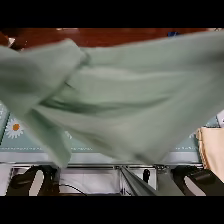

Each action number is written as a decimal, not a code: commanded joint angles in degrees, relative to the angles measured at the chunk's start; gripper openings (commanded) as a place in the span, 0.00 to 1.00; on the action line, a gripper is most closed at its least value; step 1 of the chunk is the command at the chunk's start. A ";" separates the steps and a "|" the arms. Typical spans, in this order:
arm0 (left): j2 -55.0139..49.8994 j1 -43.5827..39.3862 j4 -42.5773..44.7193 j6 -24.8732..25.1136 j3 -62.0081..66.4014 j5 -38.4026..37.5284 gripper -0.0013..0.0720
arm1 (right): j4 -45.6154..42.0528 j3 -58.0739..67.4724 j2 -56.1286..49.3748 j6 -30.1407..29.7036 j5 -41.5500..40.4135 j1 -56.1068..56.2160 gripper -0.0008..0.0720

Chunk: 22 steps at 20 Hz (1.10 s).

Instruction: Fold the shirts.

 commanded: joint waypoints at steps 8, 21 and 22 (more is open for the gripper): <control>-31.12 -17.40 -8.04 4.13 -26.21 35.01 0.04 | 1.95 -12.70 -30.84 1.31 -19.96 -8.48 0.06; -60.43 -8.98 4.90 -0.66 9.18 2.47 0.71 | 21.24 -9.16 -46.45 -5.18 -11.37 -21.70 0.58; -59.63 -5.38 7.15 -0.70 8.83 -0.87 0.71 | 18.08 -9.29 -44.89 -5.79 -7.78 -23.71 0.58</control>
